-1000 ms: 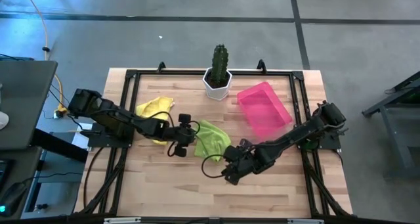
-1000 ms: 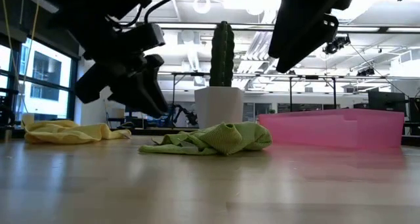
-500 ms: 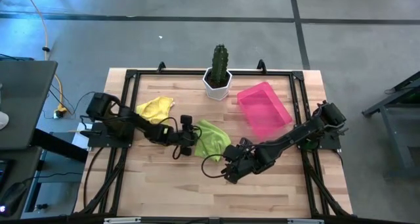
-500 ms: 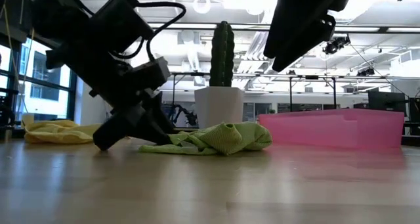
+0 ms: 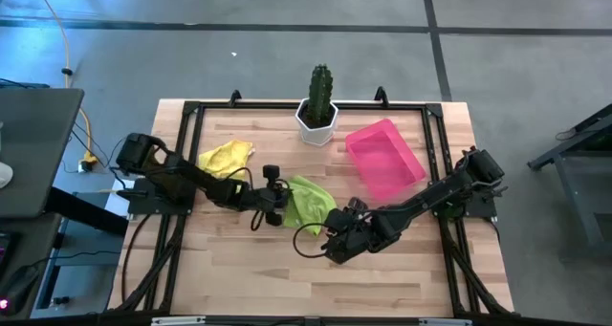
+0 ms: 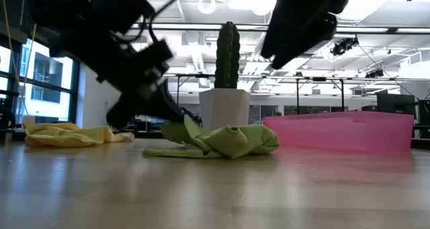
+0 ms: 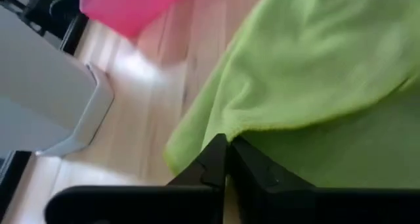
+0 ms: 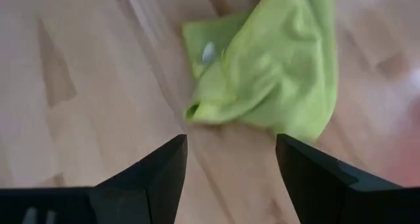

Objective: Roll microfiber towels into tight, uniform cylinder then place into a basket
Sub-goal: Fold the green towel

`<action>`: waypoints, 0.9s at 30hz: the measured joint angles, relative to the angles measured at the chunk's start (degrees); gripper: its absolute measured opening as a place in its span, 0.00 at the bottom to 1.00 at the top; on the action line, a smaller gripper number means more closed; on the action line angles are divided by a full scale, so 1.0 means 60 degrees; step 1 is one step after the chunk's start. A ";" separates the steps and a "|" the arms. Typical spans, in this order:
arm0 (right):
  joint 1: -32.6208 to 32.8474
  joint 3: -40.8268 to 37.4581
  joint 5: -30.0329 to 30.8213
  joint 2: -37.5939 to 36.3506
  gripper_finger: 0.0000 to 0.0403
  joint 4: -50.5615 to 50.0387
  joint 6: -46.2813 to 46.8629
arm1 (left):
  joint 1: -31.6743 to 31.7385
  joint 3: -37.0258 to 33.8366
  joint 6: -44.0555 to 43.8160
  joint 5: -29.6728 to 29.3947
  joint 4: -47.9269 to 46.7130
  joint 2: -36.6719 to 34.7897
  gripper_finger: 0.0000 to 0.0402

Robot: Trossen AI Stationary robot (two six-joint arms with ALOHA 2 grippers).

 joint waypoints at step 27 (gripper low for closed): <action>-0.0846 0.0000 0.3884 0.1140 0.56 0.5040 -0.3467 | -0.0239 0.0870 -0.2361 0.0443 -0.0526 -0.3557 0.00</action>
